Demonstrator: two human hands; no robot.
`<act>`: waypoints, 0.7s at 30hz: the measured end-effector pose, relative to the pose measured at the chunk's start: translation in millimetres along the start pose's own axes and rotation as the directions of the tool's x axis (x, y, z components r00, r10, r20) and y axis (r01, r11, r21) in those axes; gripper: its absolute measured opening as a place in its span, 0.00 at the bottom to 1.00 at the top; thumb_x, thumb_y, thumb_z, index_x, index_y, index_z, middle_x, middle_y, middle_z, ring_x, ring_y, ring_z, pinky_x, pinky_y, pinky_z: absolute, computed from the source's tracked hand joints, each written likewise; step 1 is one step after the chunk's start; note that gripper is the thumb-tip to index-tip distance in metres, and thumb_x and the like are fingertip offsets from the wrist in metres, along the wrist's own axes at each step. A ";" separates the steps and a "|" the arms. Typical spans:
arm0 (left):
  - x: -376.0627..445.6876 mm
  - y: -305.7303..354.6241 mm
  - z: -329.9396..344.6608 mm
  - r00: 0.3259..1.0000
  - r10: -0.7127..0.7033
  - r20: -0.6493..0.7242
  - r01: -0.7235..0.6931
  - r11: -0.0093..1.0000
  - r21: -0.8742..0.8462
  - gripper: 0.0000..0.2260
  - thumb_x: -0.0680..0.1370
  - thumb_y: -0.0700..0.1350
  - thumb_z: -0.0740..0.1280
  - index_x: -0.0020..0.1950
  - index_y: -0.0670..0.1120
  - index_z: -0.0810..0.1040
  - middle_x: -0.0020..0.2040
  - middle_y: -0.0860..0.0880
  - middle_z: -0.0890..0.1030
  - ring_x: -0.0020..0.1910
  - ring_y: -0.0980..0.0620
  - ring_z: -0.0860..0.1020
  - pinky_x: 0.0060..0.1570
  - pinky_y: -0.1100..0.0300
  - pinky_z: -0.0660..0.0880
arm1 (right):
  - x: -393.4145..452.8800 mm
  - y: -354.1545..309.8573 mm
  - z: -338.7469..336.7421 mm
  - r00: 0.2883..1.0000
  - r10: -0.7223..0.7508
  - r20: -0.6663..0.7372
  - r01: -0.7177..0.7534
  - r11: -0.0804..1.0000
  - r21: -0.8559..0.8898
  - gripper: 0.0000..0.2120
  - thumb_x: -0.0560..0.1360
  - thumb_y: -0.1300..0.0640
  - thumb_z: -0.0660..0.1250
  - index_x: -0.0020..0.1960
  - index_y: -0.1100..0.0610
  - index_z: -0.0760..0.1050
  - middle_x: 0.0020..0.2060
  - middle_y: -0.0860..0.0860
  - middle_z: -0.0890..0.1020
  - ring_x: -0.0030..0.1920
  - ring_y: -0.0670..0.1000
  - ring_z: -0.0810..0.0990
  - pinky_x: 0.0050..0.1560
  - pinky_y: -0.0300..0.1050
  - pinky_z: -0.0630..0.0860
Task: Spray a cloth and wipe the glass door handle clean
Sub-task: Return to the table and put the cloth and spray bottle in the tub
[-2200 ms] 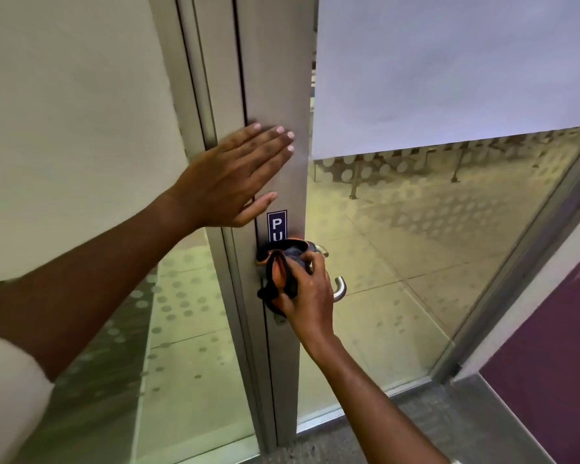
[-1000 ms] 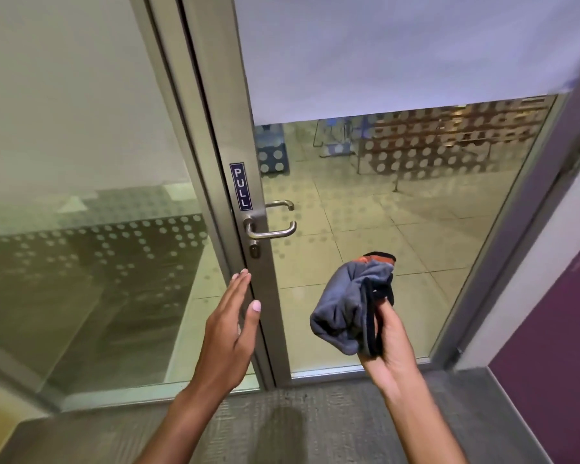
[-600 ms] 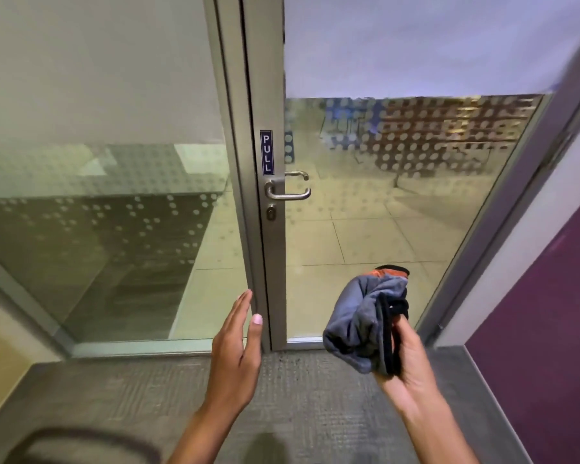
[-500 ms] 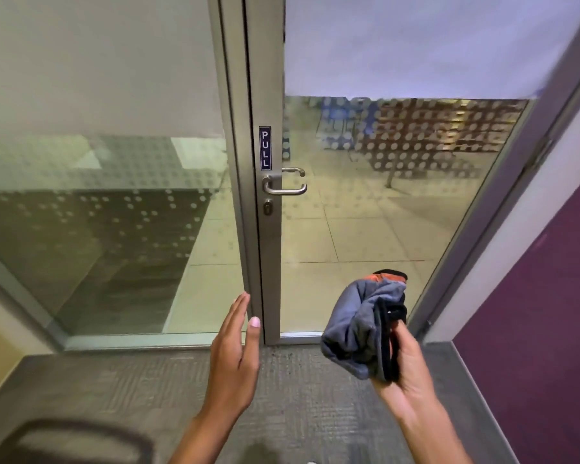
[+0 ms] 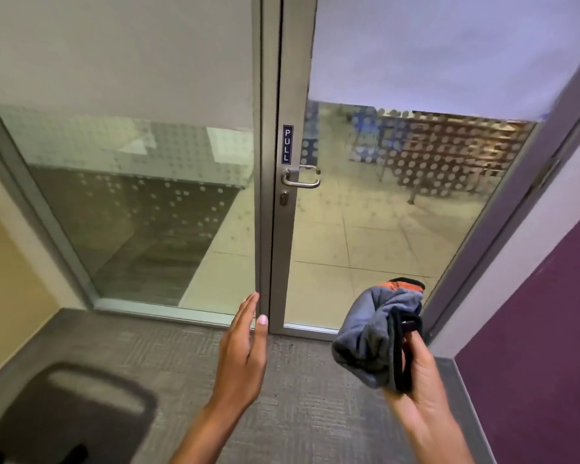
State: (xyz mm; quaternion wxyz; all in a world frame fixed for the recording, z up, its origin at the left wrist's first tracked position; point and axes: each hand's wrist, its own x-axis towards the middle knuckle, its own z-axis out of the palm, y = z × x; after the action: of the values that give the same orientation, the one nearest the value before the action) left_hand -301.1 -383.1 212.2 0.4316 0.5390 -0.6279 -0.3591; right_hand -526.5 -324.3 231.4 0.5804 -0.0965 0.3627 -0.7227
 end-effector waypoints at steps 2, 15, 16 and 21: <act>-18.8 4.1 1.7 0.999 -0.013 -0.030 0.014 1.000 0.026 0.24 0.81 0.57 0.53 0.77 0.55 0.61 0.77 0.60 0.63 0.76 0.63 0.59 0.77 0.56 0.57 | -8.3 -8.0 -8.4 0.999 0.023 0.034 -0.023 1.000 -0.004 0.17 0.74 0.51 0.68 0.61 0.57 0.81 0.52 0.56 0.86 0.50 0.51 0.86 0.48 0.49 0.83; -200.4 8.8 -23.8 0.931 -0.151 -0.333 0.207 0.968 0.141 0.21 0.83 0.53 0.55 0.76 0.51 0.64 0.75 0.56 0.66 0.74 0.60 0.63 0.75 0.58 0.59 | -79.5 15.6 -24.7 0.933 0.263 0.247 -0.221 0.957 -0.186 0.21 0.79 0.52 0.62 0.72 0.52 0.71 0.60 0.51 0.82 0.58 0.48 0.82 0.61 0.48 0.78; -216.4 4.5 -30.3 0.912 -0.180 -0.368 0.247 0.959 0.143 0.21 0.83 0.52 0.55 0.76 0.51 0.64 0.75 0.55 0.67 0.74 0.59 0.64 0.75 0.57 0.60 | -84.9 24.4 -22.4 0.919 0.297 0.260 -0.249 0.947 -0.204 0.21 0.79 0.51 0.62 0.72 0.52 0.70 0.63 0.52 0.80 0.61 0.50 0.80 0.64 0.51 0.75; -283.9 -16.6 -63.4 0.790 -0.329 -0.517 0.427 0.901 0.080 0.23 0.79 0.62 0.53 0.73 0.58 0.66 0.74 0.57 0.68 0.73 0.56 0.67 0.69 0.65 0.57 | -116.1 75.4 -5.0 0.844 0.419 0.335 -0.329 0.898 -0.293 0.22 0.80 0.53 0.61 0.73 0.56 0.68 0.64 0.55 0.76 0.68 0.55 0.72 0.74 0.56 0.64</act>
State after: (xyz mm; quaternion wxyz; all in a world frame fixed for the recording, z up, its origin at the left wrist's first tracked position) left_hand -222.9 -104.6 176.4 0.4416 0.7663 -0.4076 -0.2271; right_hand -435.6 -221.5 212.5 0.7563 -0.2300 0.3310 -0.5154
